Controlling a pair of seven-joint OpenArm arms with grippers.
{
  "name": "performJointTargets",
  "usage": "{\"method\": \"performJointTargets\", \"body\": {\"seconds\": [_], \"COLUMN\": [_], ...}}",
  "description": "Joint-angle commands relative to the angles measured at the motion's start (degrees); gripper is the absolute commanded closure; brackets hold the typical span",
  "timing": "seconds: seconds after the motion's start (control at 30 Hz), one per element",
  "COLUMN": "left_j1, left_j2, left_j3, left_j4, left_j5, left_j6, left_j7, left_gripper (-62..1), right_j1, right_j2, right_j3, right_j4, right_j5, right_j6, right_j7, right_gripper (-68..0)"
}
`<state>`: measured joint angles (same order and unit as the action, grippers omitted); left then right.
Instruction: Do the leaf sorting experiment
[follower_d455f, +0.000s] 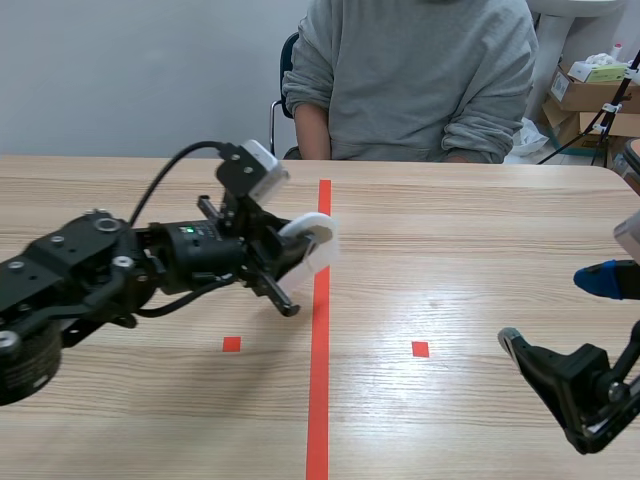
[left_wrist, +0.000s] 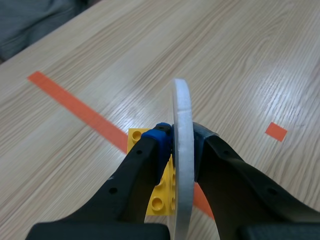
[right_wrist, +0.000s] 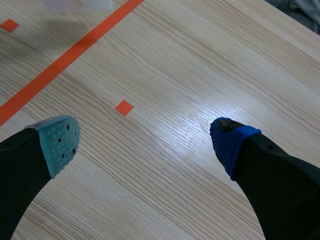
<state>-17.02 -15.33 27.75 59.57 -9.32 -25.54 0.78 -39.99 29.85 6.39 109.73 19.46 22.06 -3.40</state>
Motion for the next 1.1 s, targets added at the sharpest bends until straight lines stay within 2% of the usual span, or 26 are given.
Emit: {"method": "performJointTargets", "body": {"seconds": [0.0,0.17,0.27,0.37,0.57,0.77,1.07], "left_j1": [2.3,8.1,9.6,9.0,3.0,-5.6,-13.6], "left_j2": [-1.2,-3.0,-3.3,-4.7,-7.6,-7.5,-6.0], "left_j3": [-3.4,-15.5,-22.2,-25.4,-26.1,-26.1,-26.1], "left_j4": [2.1,4.2,3.8,1.9,-6.9,-18.3,-31.9], "left_j5": [-1.1,-8.0,-10.8,-12.2,-12.3,-11.3,-4.5], "left_j6": [0.1,-0.4,-0.4,-0.1,4.0,6.4,9.5], "left_j7": [-0.9,-1.2,-1.4,-2.1,-4.3,-5.9,-5.6], "left_gripper": [-5.3,-5.3,-5.3,-5.3,-5.3,-5.3,-4.2], "right_j1": [0.8,0.8,0.8,0.8,0.8,0.8,0.8], "right_j2": [0.0,0.0,0.0,0.0,0.0,0.0,0.0], "right_j3": [0.7,0.7,0.7,0.7,0.7,0.7,0.7], "right_j4": [0.9,0.9,0.9,0.9,0.9,0.9,0.9], "right_j5": [0.2,0.2,0.2,0.2,0.2,0.2,0.2], "right_j6": [-0.2,-0.2,-0.2,-0.2,-0.2,-0.2,-0.2], "right_j7": [0.5,0.5,0.5,0.5,0.5,0.3,0.3], "right_gripper": [-53.1,-53.1,-53.1,-53.1,-53.1,-53.1,-53.1]}}
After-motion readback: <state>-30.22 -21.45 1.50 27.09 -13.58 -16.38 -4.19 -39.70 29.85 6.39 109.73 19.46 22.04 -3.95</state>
